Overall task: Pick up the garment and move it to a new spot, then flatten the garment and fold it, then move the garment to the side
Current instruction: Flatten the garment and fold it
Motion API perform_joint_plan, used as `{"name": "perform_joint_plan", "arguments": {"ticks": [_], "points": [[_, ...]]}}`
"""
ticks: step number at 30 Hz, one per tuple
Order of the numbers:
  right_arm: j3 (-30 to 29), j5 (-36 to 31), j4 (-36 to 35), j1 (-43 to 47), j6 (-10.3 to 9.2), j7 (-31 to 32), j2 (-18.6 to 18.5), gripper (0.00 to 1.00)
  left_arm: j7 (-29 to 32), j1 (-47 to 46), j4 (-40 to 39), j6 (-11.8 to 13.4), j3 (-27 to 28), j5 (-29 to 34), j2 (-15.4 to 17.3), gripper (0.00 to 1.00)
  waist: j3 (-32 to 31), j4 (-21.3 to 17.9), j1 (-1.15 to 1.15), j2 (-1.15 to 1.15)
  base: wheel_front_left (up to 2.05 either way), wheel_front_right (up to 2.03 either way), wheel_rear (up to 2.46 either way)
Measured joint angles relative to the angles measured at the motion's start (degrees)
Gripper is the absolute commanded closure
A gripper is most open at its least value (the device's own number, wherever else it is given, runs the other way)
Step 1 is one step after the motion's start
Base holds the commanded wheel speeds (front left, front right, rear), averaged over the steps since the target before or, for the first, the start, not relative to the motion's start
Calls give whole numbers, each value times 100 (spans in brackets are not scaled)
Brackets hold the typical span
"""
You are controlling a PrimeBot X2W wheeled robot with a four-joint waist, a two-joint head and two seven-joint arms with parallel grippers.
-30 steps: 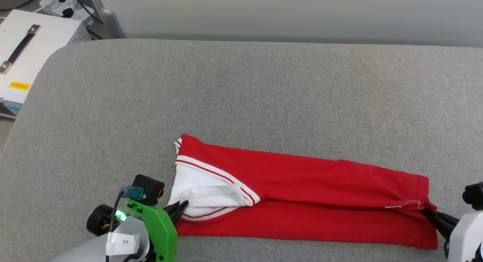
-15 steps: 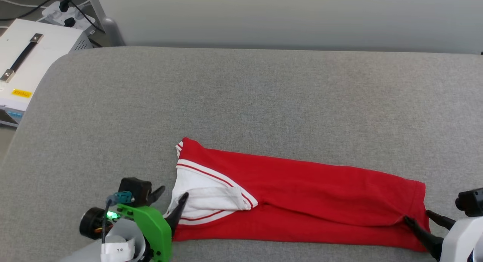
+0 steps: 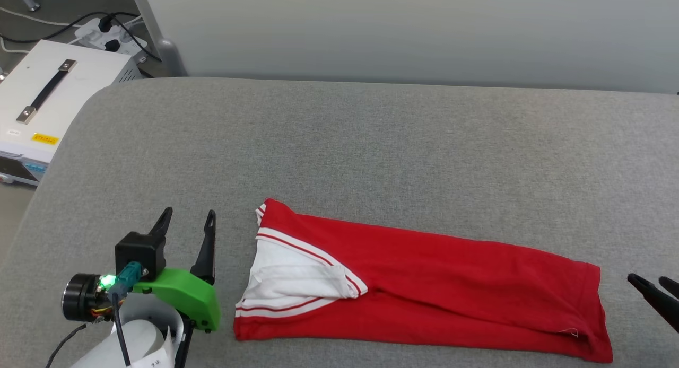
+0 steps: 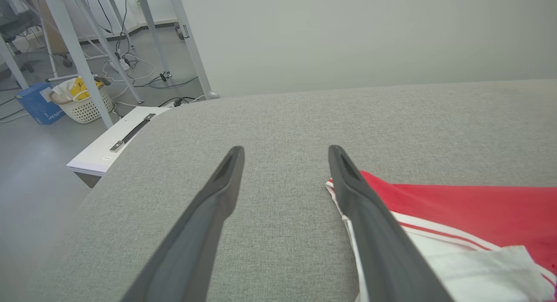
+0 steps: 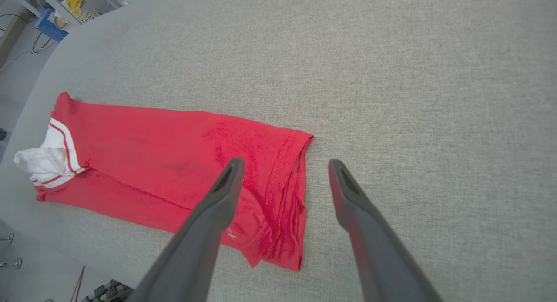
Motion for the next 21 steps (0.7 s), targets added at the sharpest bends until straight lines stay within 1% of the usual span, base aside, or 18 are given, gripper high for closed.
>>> {"name": "perform_joint_plan", "arguments": {"ticks": [5, 7, 11, 16, 21], "points": [[-163, 275, 643, 4, 0, 419, -34, 0, 0, 536, -130, 86, 772, 828, -414, 0, 53, 91, 0, 0, 0, 0, 0], [-156, 360, 921, -3, 0, 554, -3, 0, 0, 727, -186, 87, 1109, 1195, -635, 0, 94, 140, 0, 0, 0, 0, 0], [-63, 425, 1211, -74, 0, 679, 91, 0, 0, 976, -216, 37, 1538, 1706, -968, 0, 171, 229, 0, 0, 0, 0, 0], [226, 465, 1261, -338, 0, 701, 275, 0, 0, 1228, -209, -203, 2012, 2189, -1324, 0, 274, 345, 0, 0, 0, 0, 0], [561, 468, 1405, -492, 0, 758, 346, 0, 0, 1404, -156, -502, 2364, 2606, -1682, 0, 349, 437, 0, 0, 0, 0, 0]]}}
